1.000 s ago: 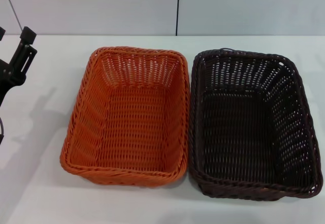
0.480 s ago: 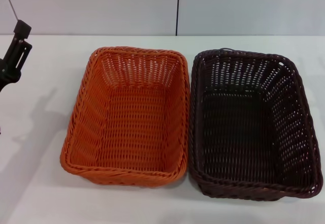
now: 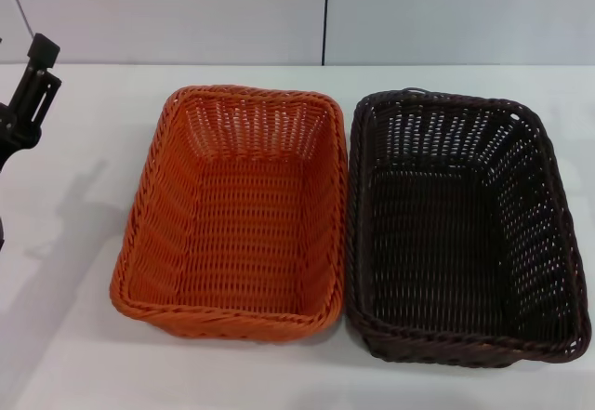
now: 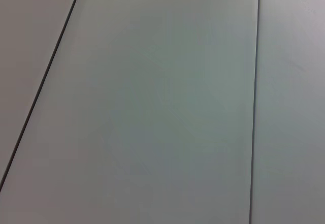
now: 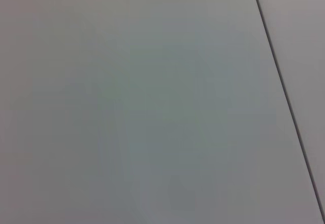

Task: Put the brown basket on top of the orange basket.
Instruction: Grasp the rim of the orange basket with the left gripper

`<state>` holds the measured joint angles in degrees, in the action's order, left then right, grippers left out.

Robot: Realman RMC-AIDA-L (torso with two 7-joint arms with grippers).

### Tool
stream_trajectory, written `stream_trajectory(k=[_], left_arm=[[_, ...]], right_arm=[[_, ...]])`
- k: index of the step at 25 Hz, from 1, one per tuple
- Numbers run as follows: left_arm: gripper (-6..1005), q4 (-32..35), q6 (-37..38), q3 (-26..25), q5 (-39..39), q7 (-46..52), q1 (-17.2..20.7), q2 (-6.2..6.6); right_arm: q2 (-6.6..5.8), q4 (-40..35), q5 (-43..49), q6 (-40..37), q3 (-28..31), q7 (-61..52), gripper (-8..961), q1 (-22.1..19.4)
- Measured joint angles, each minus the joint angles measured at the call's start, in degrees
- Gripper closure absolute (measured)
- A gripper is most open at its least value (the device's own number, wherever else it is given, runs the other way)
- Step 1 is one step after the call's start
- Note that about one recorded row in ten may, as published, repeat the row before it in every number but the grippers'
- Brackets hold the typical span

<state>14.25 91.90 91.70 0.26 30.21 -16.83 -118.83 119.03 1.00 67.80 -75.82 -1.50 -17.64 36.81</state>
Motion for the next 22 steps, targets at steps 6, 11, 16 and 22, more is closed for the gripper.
stream_trajectory(k=[6,11,16,22], left_arm=[[256,-0.1,-0.3,0.0,-0.8,-0.6,-0.4,-0.09],[258,-0.1,-0.6,0.0,-1.2,-1.2,-0.8,-0.09],[259,-0.1,-1.0,0.0,-1.2,-1.3,-1.8,-0.13],[261,-0.1,-2.4,-0.3,-1.4,-1.4,-3.8,0.08]], right_arm=[[-0.07,-0.1,0.0,0.0,0.0,0.0,397,0.3],[-0.11,-0.2,0.0,0.4,0.0,0.1,397,0.9],[-0.12,-0.3,0.0,0.5,0.0,0.1,397,1.1],[-0.13,-0.3,0.0,1.8,0.0,0.1,396,1.5]])
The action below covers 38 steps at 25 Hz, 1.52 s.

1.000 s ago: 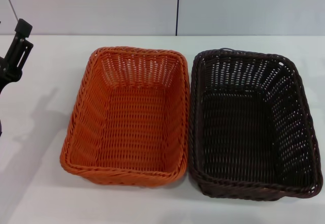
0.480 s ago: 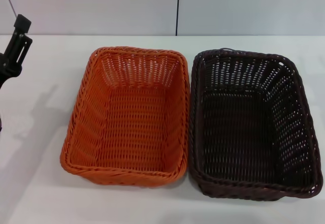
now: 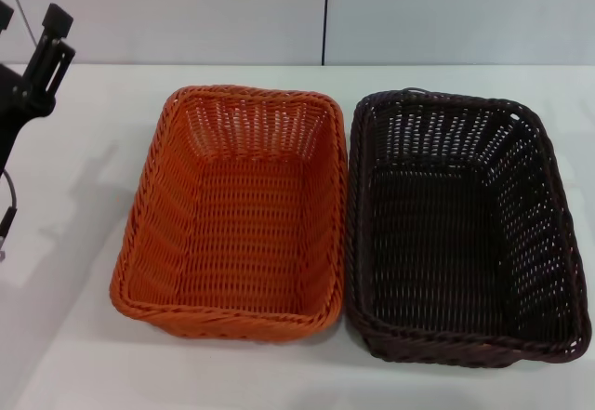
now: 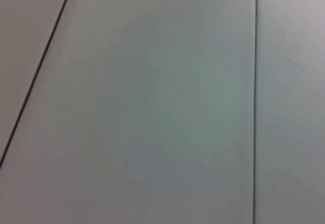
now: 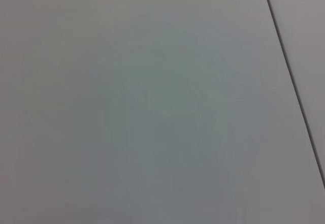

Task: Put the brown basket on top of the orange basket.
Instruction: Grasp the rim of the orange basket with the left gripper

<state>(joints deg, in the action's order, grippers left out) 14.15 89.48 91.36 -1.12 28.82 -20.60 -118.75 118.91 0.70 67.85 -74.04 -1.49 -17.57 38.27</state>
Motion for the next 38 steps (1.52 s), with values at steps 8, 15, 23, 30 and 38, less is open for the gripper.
stream_trajectory(k=[8,15,23,30,38], left_arm=[[263,0.0,-2.5,-2.3,-0.3,-0.1,-1.8,-0.06],[265,0.0,-4.4,-2.8,-1.2,-0.1,-2.5,-0.16],[267,0.0,-5.2,-3.0,-1.7,-0.1,-3.5,0.00],[269,0.0,-10.2,-5.1,-1.7,-0.1,-5.3,0.22],[271,0.0,-14.9,-5.3,-1.7,-0.1,-6.3,0.12]], right_arm=[[0.06,0.1,0.0,1.0,0.0,-0.1,396,0.0],[0.09,0.2,0.0,1.0,0.0,-0.3,396,-0.1],[0.09,-0.1,0.0,1.2,0.1,-0.1,397,0.7],[0.11,-0.3,0.0,1.0,0.8,-0.2,397,0.8],[0.12,0.5,0.0,1.2,0.9,-0.1,397,0.4]])
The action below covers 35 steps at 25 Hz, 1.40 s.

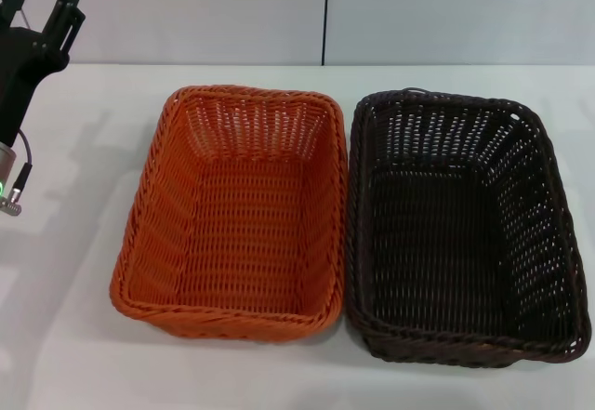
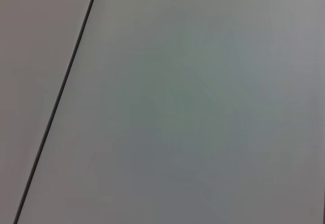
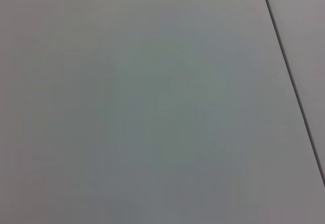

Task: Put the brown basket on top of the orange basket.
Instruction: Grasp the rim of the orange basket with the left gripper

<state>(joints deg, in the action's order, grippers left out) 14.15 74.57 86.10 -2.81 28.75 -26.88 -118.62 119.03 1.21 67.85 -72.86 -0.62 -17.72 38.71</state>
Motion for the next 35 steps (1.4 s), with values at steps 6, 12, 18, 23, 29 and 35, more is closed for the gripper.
stream_trajectory(k=[6,12,18,23,29,35], left_arm=[[273,0.1,-1.3,0.1,0.1,0.1,-0.7,-0.03],[274,0.1,-1.7,0.3,0.5,0.1,-1.1,-0.03],[276,0.1,-2.9,0.4,0.5,0.0,-1.4,-0.02],[277,0.2,-2.4,0.4,0.5,0.4,-0.6,-0.14],[279,0.5,-0.9,1.1,0.2,1.2,0.9,-0.34],[281,0.7,1.4,1.4,0.2,1.9,2.2,-0.38]], right_arm=[[-0.03,0.4,0.0,0.1,0.0,-0.2,396,0.4],[-0.03,0.8,0.0,0.1,0.0,-0.3,396,0.5],[-0.03,1.2,0.0,0.1,0.0,-0.3,397,0.6],[-0.01,1.2,0.0,0.1,0.0,-0.3,396,0.1],[0.05,1.2,0.0,0.1,0.0,-0.3,396,-0.2],[0.06,0.8,0.0,0.1,0.1,-0.3,396,0.0]])
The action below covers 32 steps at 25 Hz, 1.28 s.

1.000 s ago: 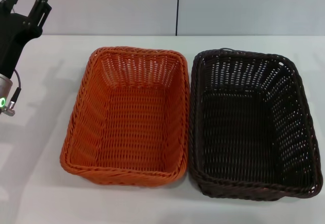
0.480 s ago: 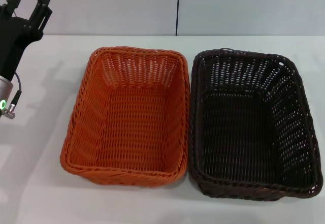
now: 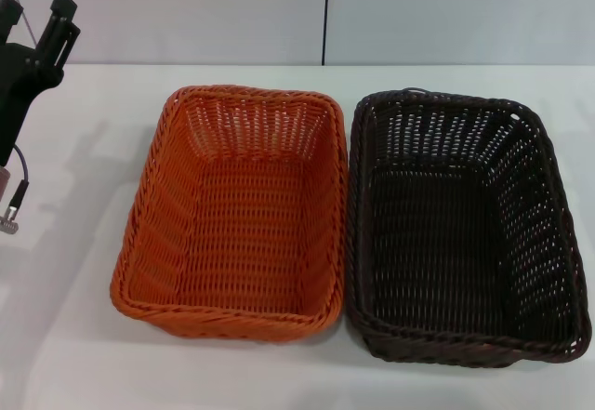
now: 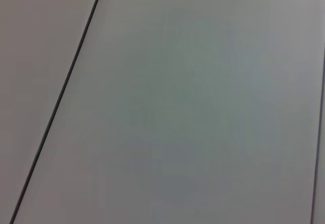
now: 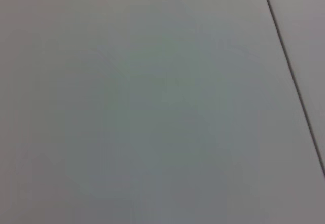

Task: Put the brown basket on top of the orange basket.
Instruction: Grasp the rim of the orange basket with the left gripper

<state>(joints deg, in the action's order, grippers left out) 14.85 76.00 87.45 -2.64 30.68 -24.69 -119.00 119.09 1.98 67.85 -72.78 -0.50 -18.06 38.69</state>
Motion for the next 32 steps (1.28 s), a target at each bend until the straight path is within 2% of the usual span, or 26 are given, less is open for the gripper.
stream_trajectory(k=[9,10,13,16,20,22,23,24,26,28,30,31,32], left_arm=[[283,3.3,-3.1,1.0,0.7,3.9,-1.3,1.43],[283,7.2,-8.9,1.2,0.7,3.9,-1.5,2.02],[284,12.0,-18.8,1.6,1.0,4.3,-2.1,3.30],[285,16.9,-28.7,1.8,4.9,9.1,-3.4,5.40],[286,22.8,-39.1,1.4,16.6,21.8,-5.4,8.32],[287,24.2,-40.9,1.4,19.2,24.5,-5.7,8.77],[287,27.8,-44.8,1.0,26.4,31.5,-6.0,9.78],[287,29.8,-46.3,0.6,31.0,35.9,-6.0,10.25],[288,30.5,-46.8,0.3,33.1,37.9,-6.0,10.38],[288,35.8,-47.5,-2.0,49.8,53.7,-6.0,11.44],[289,37.9,-45.7,-3.8,58.6,61.6,-6.0,11.81],[289,39.5,-41.5,-7.3,68.5,70.5,-6.3,12.03],[289,39.6,-39.6,-8.6,71.9,73.3,-6.8,12.03]], right_arm=[[-0.24,-2.2,0.0,0.4,3.8,0.0,396,-0.7],[-0.24,-2.4,0.0,0.6,4.1,0.0,396,-0.8],[-0.26,-2.8,0.0,1.7,4.8,0.0,396,-0.6],[-0.27,-3.2,0.0,3.4,5.0,0.2,396,-0.5],[-0.27,-3.3,0.0,4.7,5.6,0.4,396,-0.7],[-0.27,-3.4,0.0,5.0,6.4,0.4,396,-0.8],[-0.28,-3.4,0.0,5.0,6.7,0.4,396,-0.9],[-0.31,-3.4,0.0,5.1,7.1,0.4,396,-0.9],[-0.34,-3.4,0.0,5.4,7.5,0.4,396,-0.9],[-0.34,-3.5,0.0,5.6,7.8,0.4,396,-0.9],[-0.35,-3.7,0.0,5.8,7.9,0.4,396,-0.9],[-0.36,-3.7,0.0,6.1,8.0,0.4,396,-0.8],[-0.36,-3.7,0.0,6.1,8.0,0.4,396,-0.8]])
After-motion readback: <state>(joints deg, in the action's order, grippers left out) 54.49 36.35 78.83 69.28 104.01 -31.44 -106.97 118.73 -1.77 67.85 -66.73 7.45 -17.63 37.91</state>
